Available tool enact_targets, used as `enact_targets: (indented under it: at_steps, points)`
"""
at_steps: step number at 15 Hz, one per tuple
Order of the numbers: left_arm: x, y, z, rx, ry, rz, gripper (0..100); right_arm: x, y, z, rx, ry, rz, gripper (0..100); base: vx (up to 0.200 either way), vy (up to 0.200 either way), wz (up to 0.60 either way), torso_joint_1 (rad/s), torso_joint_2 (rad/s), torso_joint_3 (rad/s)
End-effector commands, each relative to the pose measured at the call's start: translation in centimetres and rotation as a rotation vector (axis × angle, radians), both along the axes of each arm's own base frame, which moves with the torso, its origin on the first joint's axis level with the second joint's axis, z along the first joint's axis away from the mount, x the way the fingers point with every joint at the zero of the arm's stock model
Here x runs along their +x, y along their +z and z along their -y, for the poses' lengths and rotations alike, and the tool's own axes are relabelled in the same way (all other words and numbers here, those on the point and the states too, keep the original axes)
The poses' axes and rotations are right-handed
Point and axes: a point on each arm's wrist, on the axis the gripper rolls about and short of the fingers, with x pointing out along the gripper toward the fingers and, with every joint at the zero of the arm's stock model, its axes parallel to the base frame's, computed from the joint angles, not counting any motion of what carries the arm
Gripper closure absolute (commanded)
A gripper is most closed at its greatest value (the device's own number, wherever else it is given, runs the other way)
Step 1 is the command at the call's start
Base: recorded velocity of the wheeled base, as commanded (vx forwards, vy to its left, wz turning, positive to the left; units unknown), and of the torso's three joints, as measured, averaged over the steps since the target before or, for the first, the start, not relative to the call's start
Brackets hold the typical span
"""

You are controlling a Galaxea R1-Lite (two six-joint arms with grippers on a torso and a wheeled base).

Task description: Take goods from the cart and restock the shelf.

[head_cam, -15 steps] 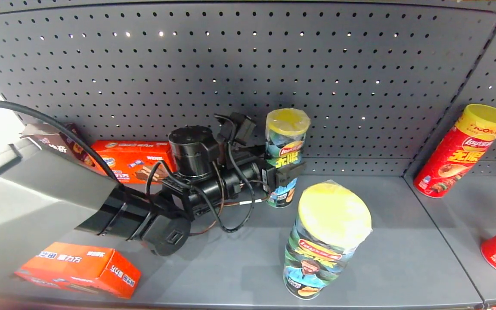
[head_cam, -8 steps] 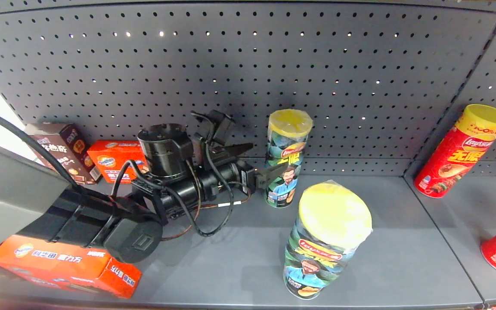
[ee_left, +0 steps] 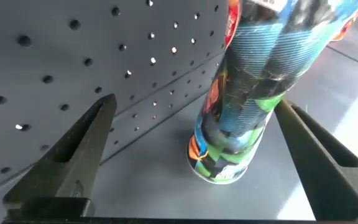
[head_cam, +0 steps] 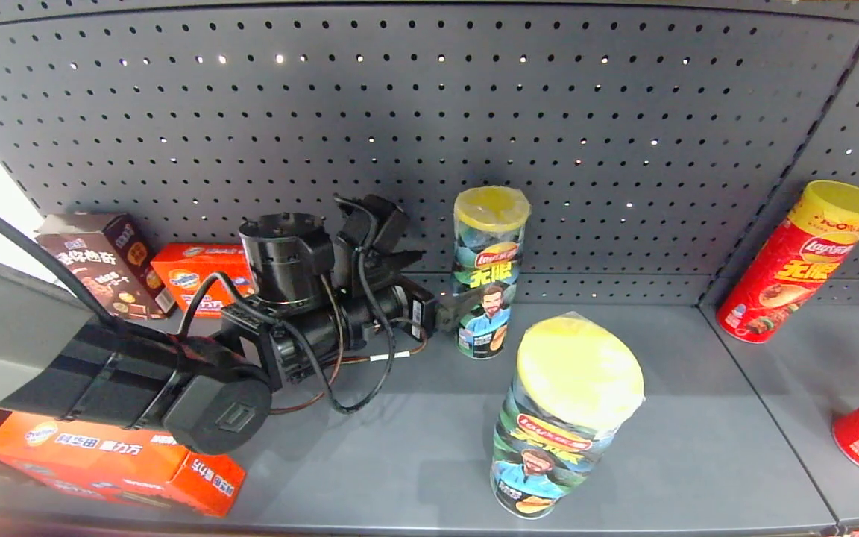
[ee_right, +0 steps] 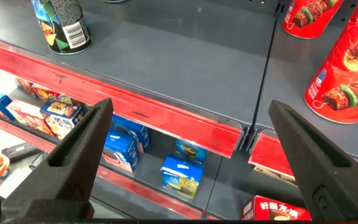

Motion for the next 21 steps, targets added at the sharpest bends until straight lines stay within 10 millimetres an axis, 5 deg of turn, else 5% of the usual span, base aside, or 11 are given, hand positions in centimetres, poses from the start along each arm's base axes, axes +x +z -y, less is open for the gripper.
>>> enact_targets:
  at_steps: [1,11,21]
  points:
    - [-0.1,0.3,-0.1,0.000,0.003,0.007,0,0.0,0.0,0.0,-0.001,0.001,-0.002,0,0.000,0.000,0.00,0.000,0.00,0.000]
    - [0.1,0.4,-1.4,0.013,0.056,0.015,0,0.0,0.0,0.0,0.000,0.001,0.000,0,0.000,0.000,0.00,0.000,0.00,0.000]
    - [-4.7,2.3,-3.6,0.144,0.194,0.011,0,0.0,0.0,0.0,0.000,0.001,0.000,0,0.000,0.000,0.00,0.000,0.00,0.000]
